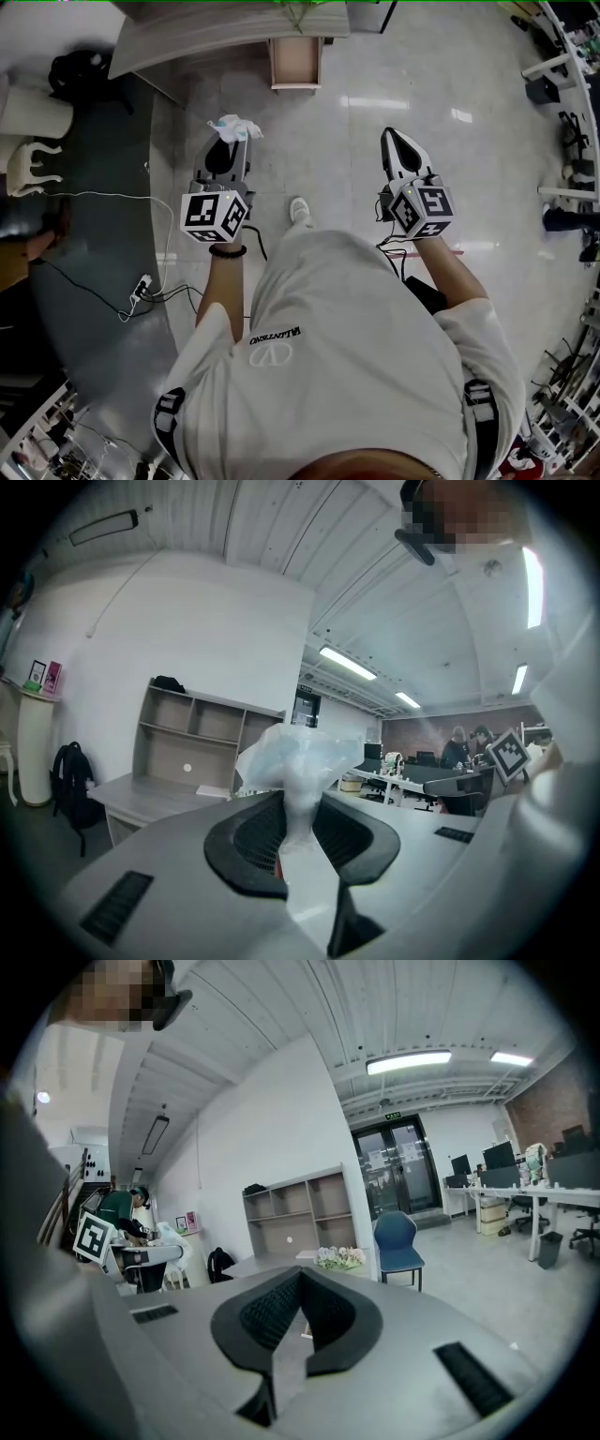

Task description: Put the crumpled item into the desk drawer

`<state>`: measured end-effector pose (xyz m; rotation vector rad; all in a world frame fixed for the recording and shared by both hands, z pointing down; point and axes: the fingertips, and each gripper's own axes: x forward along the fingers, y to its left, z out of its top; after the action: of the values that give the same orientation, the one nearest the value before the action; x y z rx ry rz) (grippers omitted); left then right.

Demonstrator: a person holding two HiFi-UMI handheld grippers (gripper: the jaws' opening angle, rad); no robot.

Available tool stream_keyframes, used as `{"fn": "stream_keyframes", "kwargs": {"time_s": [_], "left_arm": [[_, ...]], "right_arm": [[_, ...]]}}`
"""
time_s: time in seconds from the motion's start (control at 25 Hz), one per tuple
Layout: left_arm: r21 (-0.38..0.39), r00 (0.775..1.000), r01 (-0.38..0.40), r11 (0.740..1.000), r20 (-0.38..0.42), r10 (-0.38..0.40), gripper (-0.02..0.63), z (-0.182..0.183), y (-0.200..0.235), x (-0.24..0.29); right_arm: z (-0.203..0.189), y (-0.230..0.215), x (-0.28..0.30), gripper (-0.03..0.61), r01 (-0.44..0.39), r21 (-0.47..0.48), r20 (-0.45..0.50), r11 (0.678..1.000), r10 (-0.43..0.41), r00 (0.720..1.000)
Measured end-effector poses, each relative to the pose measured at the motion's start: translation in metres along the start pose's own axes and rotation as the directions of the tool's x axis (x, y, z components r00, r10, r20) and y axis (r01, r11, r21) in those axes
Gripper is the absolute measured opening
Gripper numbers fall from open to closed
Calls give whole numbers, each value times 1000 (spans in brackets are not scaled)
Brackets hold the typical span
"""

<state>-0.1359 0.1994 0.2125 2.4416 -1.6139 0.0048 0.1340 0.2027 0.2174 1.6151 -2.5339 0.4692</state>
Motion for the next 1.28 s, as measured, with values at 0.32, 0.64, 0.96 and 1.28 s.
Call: {"fn": "stream_keyframes", "kwargs": {"time_s": [0.32, 0.64, 0.96, 1.28], "left_arm": [[-12, 999, 31, 999, -18, -32, 84, -1, 33, 27], [-12, 999, 39, 999, -33, -39, 84, -3, 50, 30], [-9, 997, 58, 998, -43, -58, 84, -4, 41, 49], [-5, 997, 56, 998, -49, -56, 84, -1, 48, 80]], "right_arm": [[1, 17, 46, -2, -4, 4, -22, 1000, 4, 1000], [2, 32, 67, -2, -20, 4, -24, 1000, 21, 1000], [-3, 24, 77, -2, -24, 14, -36, 1000, 25, 999], [5, 10, 109, -2, -43, 19, -35, 999, 43, 998]]}}
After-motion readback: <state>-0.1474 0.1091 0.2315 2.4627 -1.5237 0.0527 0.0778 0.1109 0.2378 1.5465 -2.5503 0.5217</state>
